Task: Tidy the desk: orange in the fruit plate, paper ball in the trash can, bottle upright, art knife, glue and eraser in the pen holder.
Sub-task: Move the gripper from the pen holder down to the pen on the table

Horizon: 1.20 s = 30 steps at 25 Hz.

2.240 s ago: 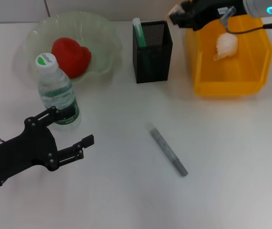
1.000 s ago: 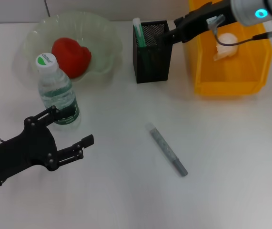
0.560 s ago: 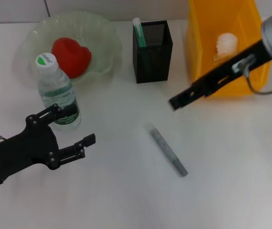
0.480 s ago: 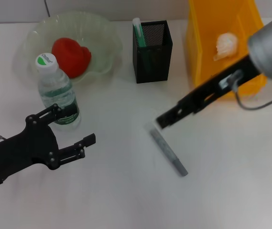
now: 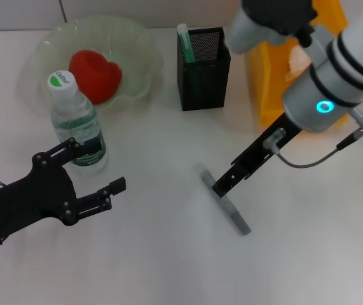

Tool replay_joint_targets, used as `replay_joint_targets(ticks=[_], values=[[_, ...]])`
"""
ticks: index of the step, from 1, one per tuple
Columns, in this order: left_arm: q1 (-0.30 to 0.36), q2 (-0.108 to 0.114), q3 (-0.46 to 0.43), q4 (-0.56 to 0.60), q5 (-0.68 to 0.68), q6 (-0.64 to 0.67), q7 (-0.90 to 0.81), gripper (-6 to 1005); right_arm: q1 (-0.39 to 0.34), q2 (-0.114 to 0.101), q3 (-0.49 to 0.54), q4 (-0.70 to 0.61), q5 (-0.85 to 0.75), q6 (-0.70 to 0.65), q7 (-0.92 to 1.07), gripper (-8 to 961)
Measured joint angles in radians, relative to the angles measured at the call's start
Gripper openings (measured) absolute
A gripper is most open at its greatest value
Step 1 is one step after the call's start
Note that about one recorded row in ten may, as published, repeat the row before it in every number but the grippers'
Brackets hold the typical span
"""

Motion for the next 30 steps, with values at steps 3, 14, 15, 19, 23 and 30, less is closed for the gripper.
replay_joint_targets(ticks=[3,14,15,19,23,30], values=[[0.000,0.000,0.000,0.000,0.000,0.000,0.000,813,0.053,0.001,-0.028,0.097,-0.004,0.044,0.007,830],[-0.002,0.000,-0.001,0.000,-0.001,-0.001,0.000,813,0.109,0.002,-0.109,0.219,-0.010,0.141,0.007,821],[-0.002,0.000,-0.001,0.000,-0.001,-0.001,0.000,813,0.110,0.003,-0.126,0.221,-0.011,0.151,0.009,820],[-0.003,0.000,0.000,0.000,-0.001,-0.001,0.000,813,0.119,0.004,-0.215,0.223,-0.014,0.190,0.035,817],[-0.003,-0.001,0.000,0.000,0.000,-0.001,0.001,813,0.124,0.004,-0.259,0.227,-0.016,0.212,0.048,814],[-0.003,-0.002,-0.001,-0.006,0.000,-0.001,0.005,813,0.133,0.004,-0.296,0.243,-0.017,0.237,0.056,808]])
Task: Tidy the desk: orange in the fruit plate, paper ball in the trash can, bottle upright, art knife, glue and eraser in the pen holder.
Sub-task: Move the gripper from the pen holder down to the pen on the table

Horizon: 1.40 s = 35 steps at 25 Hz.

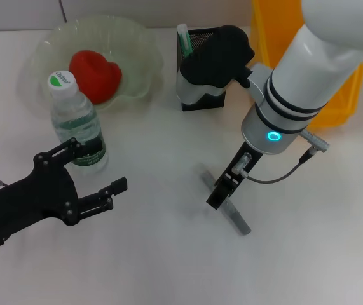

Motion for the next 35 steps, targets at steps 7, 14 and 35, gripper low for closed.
replay_joint_targets(ticks=[7,14,35], values=[[0.000,0.000,0.002,-0.003,0.000,-0.003,0.002,813,0.003,0.000,-0.004,0.017,-0.002,0.012,0.001,701],[0.000,0.000,0.003,-0.003,0.000,-0.004,0.002,813,0.004,0.000,-0.005,0.020,0.000,0.015,0.003,496],[0.000,0.000,0.000,-0.003,0.000,-0.004,0.003,813,0.025,0.002,-0.005,0.060,0.008,0.014,-0.001,113]])
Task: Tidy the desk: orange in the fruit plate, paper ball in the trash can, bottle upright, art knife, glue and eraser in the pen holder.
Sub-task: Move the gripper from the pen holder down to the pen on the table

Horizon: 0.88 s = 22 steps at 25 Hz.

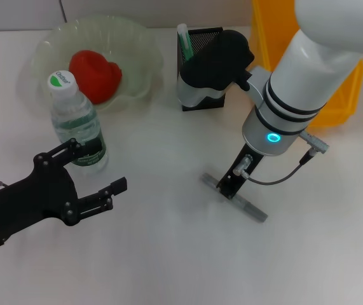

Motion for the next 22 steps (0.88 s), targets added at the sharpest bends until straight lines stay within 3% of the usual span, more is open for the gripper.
replay_joint_targets(ticks=[5,13,18,22], values=[[0.000,0.000,0.000,0.006,-0.003,0.004,-0.001,813,-0.035,-0.005,0.016,-0.085,-0.007,-0.019,0.000,103],[0.000,0.000,0.000,0.008,-0.005,0.004,-0.003,813,-0.077,-0.006,0.126,-0.169,-0.065,-0.078,-0.005,62],[-0.008,0.000,0.000,0.007,-0.005,0.004,-0.004,813,-0.080,-0.002,0.068,-0.185,-0.054,-0.074,-0.002,111],[-0.013,-0.001,0.004,0.005,-0.004,0.003,-0.005,813,-0.065,-0.001,0.016,-0.156,-0.025,-0.047,0.009,233]])
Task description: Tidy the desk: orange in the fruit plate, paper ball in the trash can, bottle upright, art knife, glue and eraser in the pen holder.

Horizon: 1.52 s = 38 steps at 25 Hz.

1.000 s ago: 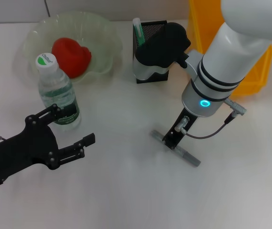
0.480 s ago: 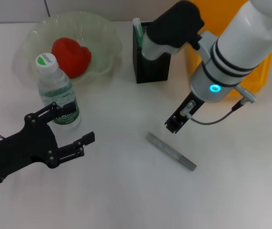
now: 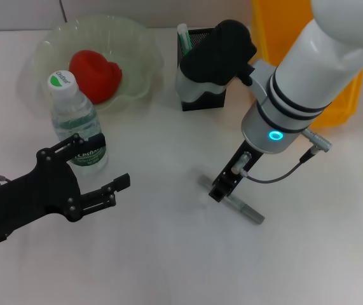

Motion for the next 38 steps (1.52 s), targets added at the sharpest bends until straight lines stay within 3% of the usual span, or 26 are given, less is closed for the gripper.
replay_joint_targets(ticks=[7,13,26,32,38], values=[[-0.001,-0.001,0.000,-0.004,0.001,-0.001,0.001,813,0.014,0.001,-0.038,0.046,0.003,0.028,0.006,458],[0.001,-0.001,-0.002,-0.005,0.003,-0.001,0.003,813,0.021,0.001,-0.066,0.055,0.003,0.036,0.008,451],[0.001,-0.001,-0.001,-0.006,0.004,-0.005,0.004,813,0.042,0.001,-0.106,0.078,0.004,0.037,0.016,259],[0.002,-0.001,-0.002,-0.007,0.004,-0.003,0.004,813,0.044,0.000,-0.123,0.077,-0.004,0.038,0.019,248],[0.004,-0.001,-0.003,-0.007,0.002,-0.001,0.004,813,0.020,-0.001,-0.113,0.024,-0.006,0.032,0.019,124]])
